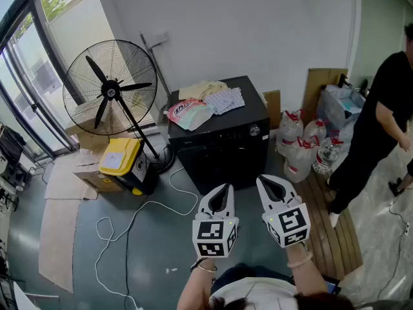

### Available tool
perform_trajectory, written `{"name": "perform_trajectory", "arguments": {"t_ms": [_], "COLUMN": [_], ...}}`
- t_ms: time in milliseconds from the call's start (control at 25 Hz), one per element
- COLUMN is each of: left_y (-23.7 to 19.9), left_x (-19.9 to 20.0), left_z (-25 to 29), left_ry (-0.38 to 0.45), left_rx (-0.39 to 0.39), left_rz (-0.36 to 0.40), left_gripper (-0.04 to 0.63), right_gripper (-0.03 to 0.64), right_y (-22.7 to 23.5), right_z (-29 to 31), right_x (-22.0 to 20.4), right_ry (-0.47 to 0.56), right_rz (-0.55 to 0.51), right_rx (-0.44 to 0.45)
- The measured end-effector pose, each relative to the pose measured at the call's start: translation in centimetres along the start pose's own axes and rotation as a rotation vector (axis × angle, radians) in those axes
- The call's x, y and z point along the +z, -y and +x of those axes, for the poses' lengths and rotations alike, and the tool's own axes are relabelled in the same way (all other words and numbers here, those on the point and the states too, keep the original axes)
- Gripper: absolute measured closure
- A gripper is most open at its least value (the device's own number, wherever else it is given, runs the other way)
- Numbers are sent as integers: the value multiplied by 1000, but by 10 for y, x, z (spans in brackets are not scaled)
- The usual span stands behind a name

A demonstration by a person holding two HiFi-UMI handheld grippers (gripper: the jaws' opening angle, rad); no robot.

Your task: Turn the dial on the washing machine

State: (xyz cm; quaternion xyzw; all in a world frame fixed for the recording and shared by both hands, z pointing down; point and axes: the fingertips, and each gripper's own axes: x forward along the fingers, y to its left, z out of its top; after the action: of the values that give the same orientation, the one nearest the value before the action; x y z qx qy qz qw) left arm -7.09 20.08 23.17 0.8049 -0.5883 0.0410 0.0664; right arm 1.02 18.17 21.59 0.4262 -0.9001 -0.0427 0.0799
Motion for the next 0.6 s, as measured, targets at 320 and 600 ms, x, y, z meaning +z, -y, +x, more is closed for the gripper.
{"name": "perform_trajectory", "arguments": {"t_ms": [320, 600], "left_y": [7, 0], "left_x": [6, 1], "left_z": [7, 17], "left_ry": [12, 7], "left_rx": [-6, -30], "left_rz": [2, 6], "left_gripper": [578, 578], "right_gripper": [591, 591], "right_y": [6, 11], "right_z": [0, 11], "right_x": [3, -4], "right_ry": [20, 16], "right_rz": [3, 11], "right_rx": [-3, -33]}}
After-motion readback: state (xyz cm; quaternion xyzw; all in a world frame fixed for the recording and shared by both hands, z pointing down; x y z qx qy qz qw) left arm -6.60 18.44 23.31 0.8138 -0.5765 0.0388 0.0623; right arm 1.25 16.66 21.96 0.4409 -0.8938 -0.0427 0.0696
